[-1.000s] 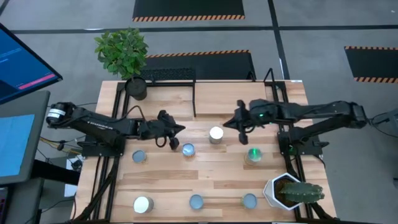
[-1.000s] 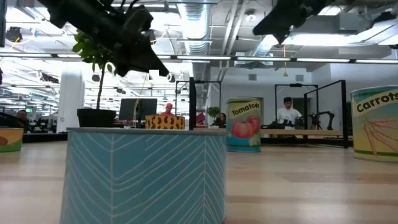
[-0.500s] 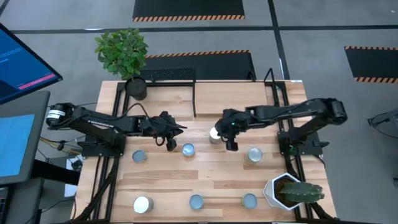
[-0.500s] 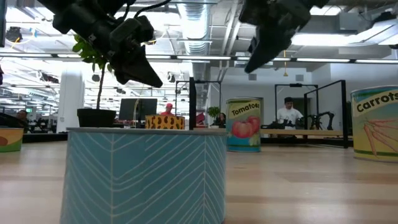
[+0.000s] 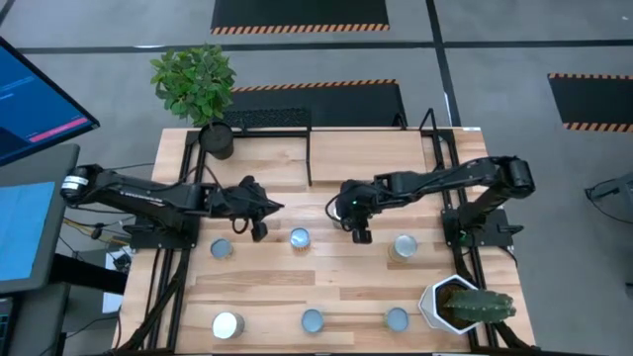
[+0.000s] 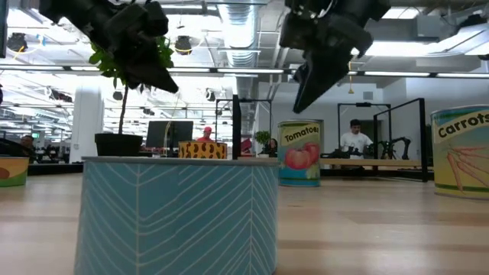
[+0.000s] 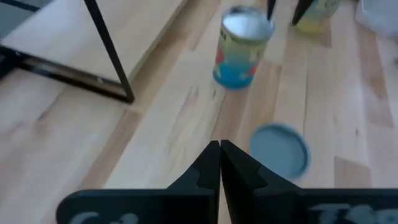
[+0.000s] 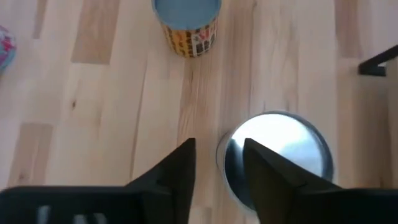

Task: Pick and place cans onto a shelf
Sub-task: Put the canned tomatoes on the shelf

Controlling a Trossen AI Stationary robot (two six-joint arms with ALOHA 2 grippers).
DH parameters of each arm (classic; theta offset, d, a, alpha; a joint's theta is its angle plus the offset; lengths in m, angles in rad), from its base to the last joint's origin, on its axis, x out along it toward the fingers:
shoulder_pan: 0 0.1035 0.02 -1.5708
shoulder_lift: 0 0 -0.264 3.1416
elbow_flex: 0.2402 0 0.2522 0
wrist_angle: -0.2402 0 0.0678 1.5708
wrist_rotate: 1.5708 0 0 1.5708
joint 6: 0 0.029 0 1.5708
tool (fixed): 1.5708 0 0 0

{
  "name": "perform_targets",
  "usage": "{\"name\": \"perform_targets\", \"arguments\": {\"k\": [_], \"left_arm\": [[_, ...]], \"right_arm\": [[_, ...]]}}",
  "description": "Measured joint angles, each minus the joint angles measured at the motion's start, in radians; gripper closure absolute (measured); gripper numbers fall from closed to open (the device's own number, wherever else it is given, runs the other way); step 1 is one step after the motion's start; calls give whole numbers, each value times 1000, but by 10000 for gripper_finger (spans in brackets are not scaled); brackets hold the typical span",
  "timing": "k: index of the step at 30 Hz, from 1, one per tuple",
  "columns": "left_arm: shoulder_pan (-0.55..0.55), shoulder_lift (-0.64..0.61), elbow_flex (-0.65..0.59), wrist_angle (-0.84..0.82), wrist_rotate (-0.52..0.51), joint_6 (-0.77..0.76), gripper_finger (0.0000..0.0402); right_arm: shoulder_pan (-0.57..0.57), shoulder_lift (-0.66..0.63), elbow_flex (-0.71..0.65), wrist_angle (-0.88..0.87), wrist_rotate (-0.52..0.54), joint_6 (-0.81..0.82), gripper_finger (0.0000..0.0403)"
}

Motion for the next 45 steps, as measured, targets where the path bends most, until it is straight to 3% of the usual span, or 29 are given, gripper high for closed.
{"name": "perform_targets", "arguments": {"k": [5,10,14,19,24,29,36,45], "left_arm": [[-17,1,0,-37,-29,-16,401],[-19,1,0,-37,-43,-26,401],[-19,1,0,-34,-53,-32,401],[-19,1,0,-34,-84,-42,401],[-19,1,0,-27,-105,-47,401],[-19,1,0,-26,-110,-57,401],[-19,1,0,-19,-112,-62,401],[-19,1,0,-19,-112,-63,401]], "right_arm": [[-1,30,-1,-15,20,4,197],[-1,28,0,-40,55,7,195],[4,28,0,-62,82,8,231],[27,46,4,-89,194,8,314],[42,51,3,-86,240,8,391],[37,23,16,-118,224,36,398],[-5,-69,166,-230,227,1,400],[-207,-63,244,-210,198,-157,402]]}}
